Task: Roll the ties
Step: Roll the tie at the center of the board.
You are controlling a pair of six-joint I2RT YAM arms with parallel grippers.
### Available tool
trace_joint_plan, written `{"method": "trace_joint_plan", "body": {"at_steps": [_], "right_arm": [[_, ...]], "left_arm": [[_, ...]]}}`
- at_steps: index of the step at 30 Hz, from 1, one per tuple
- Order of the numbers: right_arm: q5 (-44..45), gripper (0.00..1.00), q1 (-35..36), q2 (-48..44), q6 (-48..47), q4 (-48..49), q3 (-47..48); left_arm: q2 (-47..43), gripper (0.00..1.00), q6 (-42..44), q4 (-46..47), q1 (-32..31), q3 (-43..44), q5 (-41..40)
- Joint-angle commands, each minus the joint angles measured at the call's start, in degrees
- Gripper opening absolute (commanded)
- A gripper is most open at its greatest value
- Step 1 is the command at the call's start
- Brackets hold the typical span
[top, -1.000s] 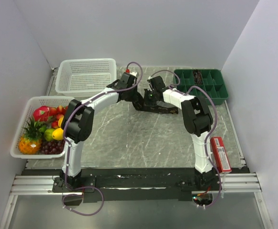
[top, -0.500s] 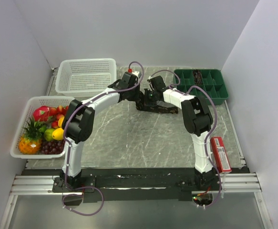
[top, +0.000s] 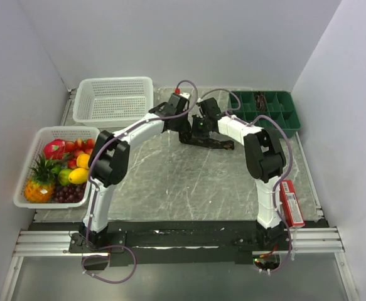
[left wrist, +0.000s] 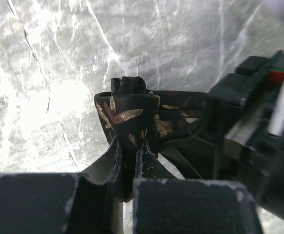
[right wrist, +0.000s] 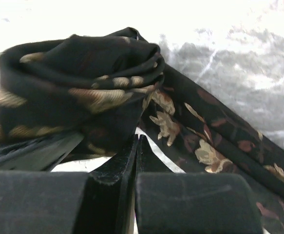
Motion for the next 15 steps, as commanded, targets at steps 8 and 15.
{"method": "trace_joint_plan", "body": {"at_steps": [8,15], "right_arm": [[1.42,0.0,-3.31,-7.58,0.74,2.99,-6.47],[-1.22,0.0,-5.6,-10.39,1.28,6.69,-9.73]], "left_arm": [[3.39,0.01,2.52,-2.64,-3.35,4.51,-7.4],[5.32,0.02,2.69,-3.61,-5.11,7.76,-6.71]]}}
